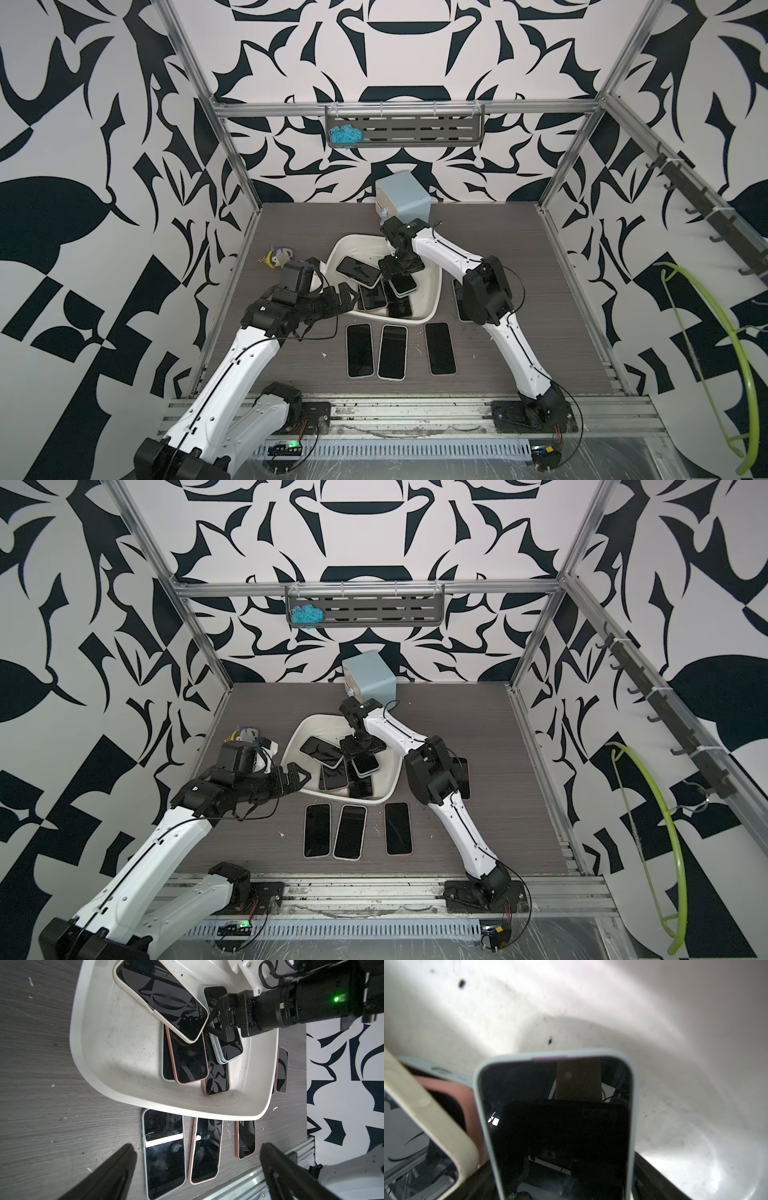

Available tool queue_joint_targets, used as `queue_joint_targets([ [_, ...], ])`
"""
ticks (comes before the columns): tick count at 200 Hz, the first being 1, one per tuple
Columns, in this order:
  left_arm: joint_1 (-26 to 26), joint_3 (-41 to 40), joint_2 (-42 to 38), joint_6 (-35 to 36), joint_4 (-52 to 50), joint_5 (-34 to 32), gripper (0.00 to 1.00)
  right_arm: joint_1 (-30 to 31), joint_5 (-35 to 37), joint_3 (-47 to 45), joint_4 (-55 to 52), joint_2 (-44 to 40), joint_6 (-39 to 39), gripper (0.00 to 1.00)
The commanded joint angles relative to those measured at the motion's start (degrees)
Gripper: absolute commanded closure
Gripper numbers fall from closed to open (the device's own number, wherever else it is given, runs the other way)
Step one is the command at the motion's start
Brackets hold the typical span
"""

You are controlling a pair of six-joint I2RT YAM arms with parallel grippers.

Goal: Take the phone out of the storage box
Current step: Pick up the phone from the storage box.

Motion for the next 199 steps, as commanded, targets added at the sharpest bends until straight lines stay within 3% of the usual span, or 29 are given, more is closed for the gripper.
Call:
queue_joint_targets([
  [1,0.2,1.8,0.1,0.1,-1.6,-0.3,0.0,-0.8,0.5,2.8,0.3,-0.6,0.5,0.03],
  [73,0.2,0.2,-0.8,-0.6,-1.1,-0.4,0.0,-1.2,0.7,0.6,0.4,-1.6,0.7,0.12],
  [97,0.3,-0.6,-0.9,-1.0,-0.4,-0.1,0.0,-1.2,2.1,-1.2,1.1,-5.8,1.7,0.16],
  [142,0.3,-2.6,-0.6,-3.0,2.4,1.0,0.0,-1.2,3.2,-2.6,2.9,-11.0,2.6,0.16],
  [199,0.3,-1.8,0.0,-3.3,2.8,1.2,0.0,-1.6,2.0,-2.1,2.4,-11.6,3.3,0.17],
])
